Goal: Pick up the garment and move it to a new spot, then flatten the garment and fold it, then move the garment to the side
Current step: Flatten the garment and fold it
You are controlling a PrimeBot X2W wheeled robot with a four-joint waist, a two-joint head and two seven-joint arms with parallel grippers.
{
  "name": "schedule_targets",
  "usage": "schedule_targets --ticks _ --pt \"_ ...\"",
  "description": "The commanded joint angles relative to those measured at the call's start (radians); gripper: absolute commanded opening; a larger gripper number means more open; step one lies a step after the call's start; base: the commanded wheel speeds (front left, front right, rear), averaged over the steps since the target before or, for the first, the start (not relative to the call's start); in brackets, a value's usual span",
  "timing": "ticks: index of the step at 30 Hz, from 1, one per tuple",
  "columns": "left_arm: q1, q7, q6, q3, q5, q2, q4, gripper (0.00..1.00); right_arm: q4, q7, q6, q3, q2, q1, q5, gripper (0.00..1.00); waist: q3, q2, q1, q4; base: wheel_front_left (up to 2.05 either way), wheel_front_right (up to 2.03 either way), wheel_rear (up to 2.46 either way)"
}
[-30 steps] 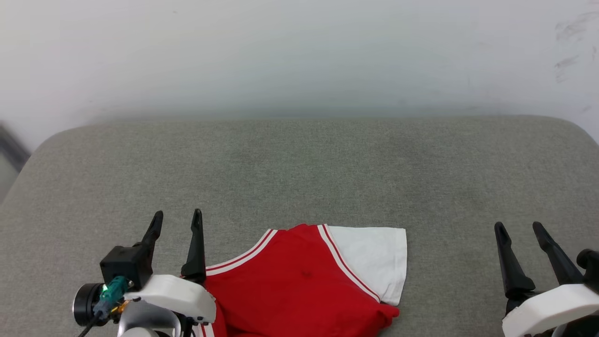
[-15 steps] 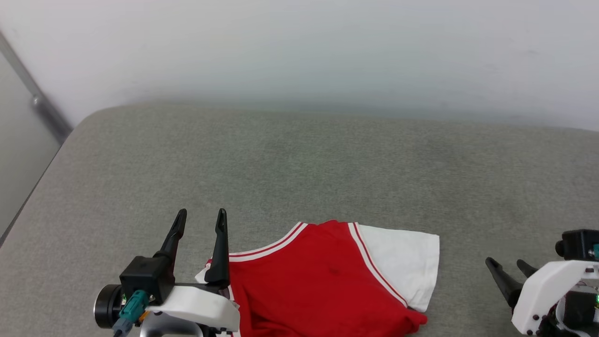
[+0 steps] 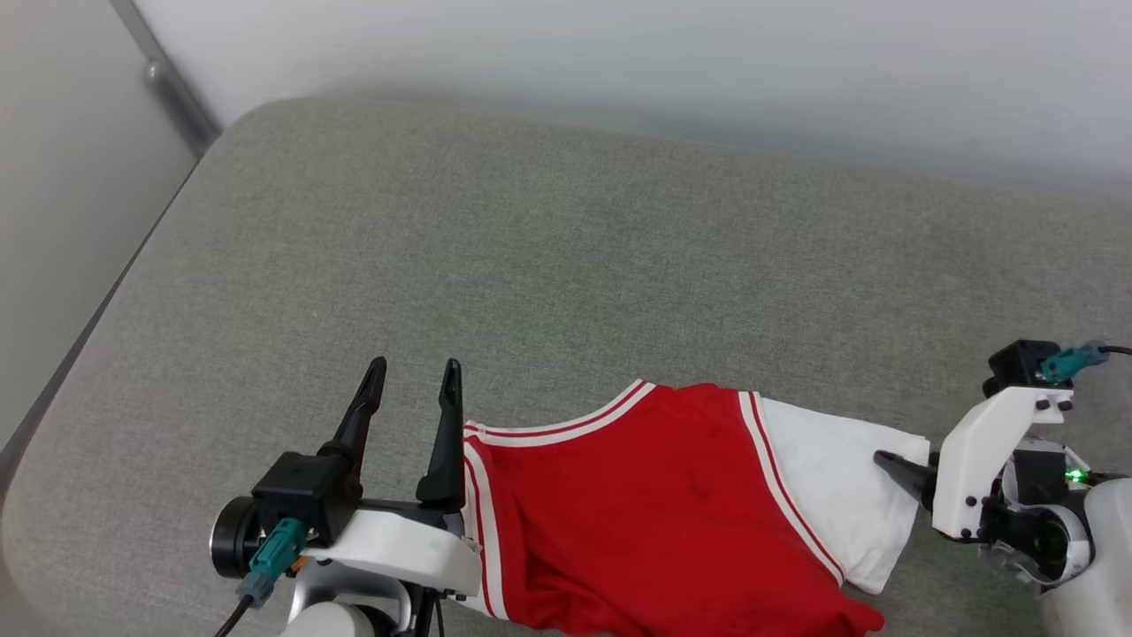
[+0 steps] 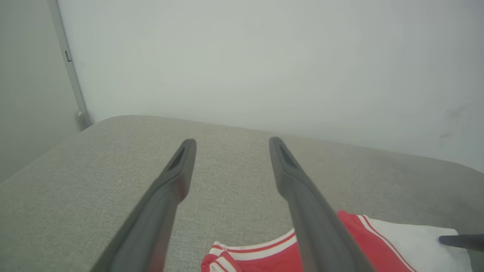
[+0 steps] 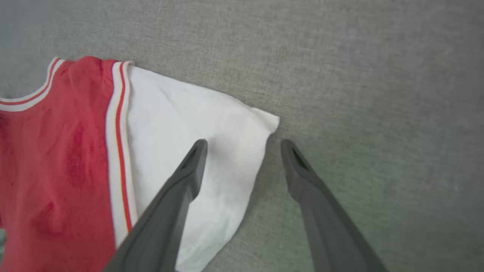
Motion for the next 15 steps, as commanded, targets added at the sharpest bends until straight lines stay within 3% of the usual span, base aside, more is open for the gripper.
schedule_targets --ticks 1,5,6,7,8,9,15 --pt "-0.017 -0.006 -0.003 0.0 -0.004 -0.001 0.005 1.0 0.022 0.005 0.0 0.009 -0.004 -0.016 0.009 1.0 0.019 0.0 0.0 0.013 0.0 0.0 0.0" --pt "-0.019 -0.009 -0.005 0.0 -0.007 -0.005 0.023 1.0 0.121 0.038 0.0 0.071 0.005 -0.031 0.032 1.0 0.03 0.0 0.0 0.014 0.0 0.0 0.0" --pt "-0.019 -0.01 -0.004 0.0 -0.008 -0.005 0.025 1.0 0.141 0.045 0.0 0.085 0.009 -0.027 0.043 0.94 0.031 0.0 0.0 0.013 0.0 0.0 0.0" --pt "-0.019 -0.009 -0.002 0.0 -0.008 -0.006 0.028 1.0 0.154 0.048 0.0 0.096 0.015 -0.026 0.054 0.4 0.031 0.0 0.0 0.011 0.0 0.0 0.0" --pt "-0.018 -0.009 0.0 0.0 -0.009 -0.006 0.03 1.0 0.166 0.046 0.0 0.106 0.016 -0.027 0.06 0.07 0.03 0.0 0.0 0.009 0.0 0.0 0.0" --pt "-0.018 -0.009 0.001 -0.001 -0.009 -0.006 0.031 1.0 0.176 0.046 0.0 0.118 0.012 -0.028 0.064 0.0 0.029 0.0 0.0 0.007 0.0 0.0 0.0" --pt "-0.003 0.017 0.0 -0.002 -0.016 0.009 0.05 1.0 0.171 -0.042 0.0 0.135 -0.021 -0.076 0.097 0.0 0.003 0.0 0.0 -0.027 0.0 0.0 0.0"
